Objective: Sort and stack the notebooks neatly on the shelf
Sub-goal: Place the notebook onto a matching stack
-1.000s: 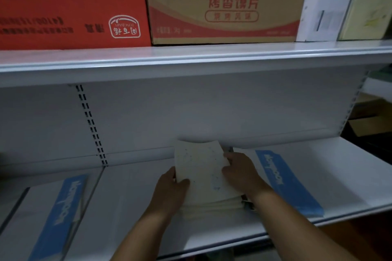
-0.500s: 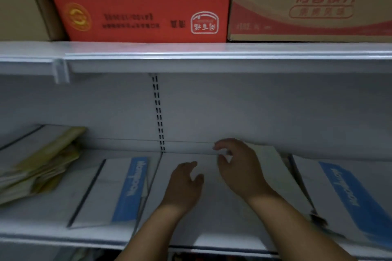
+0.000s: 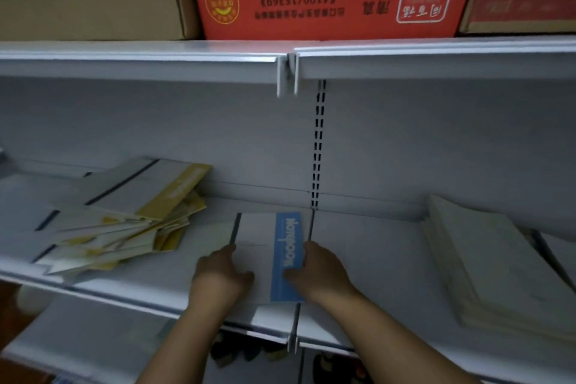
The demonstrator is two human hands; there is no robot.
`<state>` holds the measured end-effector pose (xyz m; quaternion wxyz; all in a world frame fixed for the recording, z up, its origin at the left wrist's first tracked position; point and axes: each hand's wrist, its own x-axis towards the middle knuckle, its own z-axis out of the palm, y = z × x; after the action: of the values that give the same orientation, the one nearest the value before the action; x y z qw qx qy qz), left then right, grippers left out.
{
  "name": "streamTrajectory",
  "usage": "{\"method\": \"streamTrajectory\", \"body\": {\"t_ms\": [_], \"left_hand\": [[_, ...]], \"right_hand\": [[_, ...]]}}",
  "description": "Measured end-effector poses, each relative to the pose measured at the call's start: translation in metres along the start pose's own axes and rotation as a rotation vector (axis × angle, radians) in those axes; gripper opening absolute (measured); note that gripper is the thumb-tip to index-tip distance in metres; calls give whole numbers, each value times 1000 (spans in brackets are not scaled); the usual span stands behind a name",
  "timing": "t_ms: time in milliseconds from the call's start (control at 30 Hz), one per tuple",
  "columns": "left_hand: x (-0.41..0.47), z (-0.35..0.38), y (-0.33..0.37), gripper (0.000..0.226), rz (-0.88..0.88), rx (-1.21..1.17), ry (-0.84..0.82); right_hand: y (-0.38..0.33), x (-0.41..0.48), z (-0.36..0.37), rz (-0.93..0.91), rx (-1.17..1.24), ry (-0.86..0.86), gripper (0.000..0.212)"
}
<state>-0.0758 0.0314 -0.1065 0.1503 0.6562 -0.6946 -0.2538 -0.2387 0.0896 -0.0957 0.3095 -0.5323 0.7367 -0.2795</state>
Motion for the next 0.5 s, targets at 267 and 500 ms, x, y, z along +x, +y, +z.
{"method": "streamTrajectory", "body": {"t_ms": [267, 500], "left_hand": [[-5, -10, 22, 58, -69, -418, -63], [-41, 6, 84, 30, -54, -822, -176]], "right_hand": [[10, -4, -16, 143, 239, -23, 26], [28, -46, -98, -15, 350, 227, 33]]}}
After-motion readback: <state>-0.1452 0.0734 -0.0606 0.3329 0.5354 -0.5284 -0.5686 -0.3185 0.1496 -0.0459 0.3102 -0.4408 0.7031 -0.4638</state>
